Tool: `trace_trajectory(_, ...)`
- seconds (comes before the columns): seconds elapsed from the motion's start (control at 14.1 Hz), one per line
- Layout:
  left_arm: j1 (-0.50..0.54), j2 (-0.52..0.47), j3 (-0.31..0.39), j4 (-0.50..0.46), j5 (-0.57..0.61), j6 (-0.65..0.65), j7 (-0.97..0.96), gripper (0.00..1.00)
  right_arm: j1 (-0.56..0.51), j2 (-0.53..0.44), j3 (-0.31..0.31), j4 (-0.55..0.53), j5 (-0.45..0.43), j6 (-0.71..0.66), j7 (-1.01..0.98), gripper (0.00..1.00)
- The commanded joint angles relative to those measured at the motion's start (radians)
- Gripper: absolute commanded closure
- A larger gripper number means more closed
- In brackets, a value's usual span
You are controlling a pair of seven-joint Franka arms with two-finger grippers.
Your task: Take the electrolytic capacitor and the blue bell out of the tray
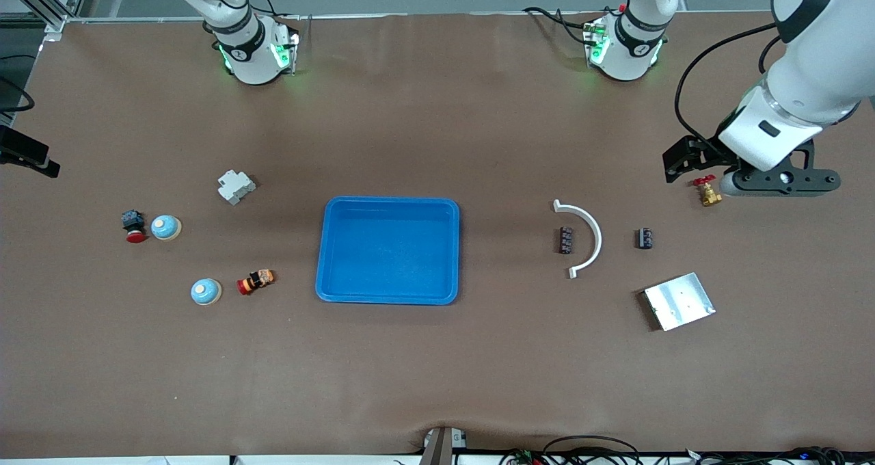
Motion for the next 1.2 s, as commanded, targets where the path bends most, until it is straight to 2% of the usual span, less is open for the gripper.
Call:
trace_trajectory(0.0, 0.008, -0.044, -0.026, -0.072, -0.017, 0.053, -0.002, 0.0, -0.011, -0.016, 0.012, -0.005, 0.003, -0.005, -0.012, 0.0)
trace_trajectory(0.14, 0.007, -0.047, -0.029, -0.084, -0.017, 0.053, 0.001, 0.0, -0.008, -0.017, 0.015, -0.007, 0.0, -0.012, -0.013, 0.0)
trace_trajectory(0.5, 0.008, -0.128, -0.034, -0.202, -0.018, 0.093, 0.001, 0.0, -0.005, -0.02, 0.012, -0.008, -0.034, -0.013, -0.072, 0.0)
trace_trajectory(1.13, 0.01, -0.143, -0.035, -0.251, -0.02, 0.134, 0.001, 0.0, 0.015, -0.031, 0.015, -0.01, -0.035, -0.029, -0.059, 0.0)
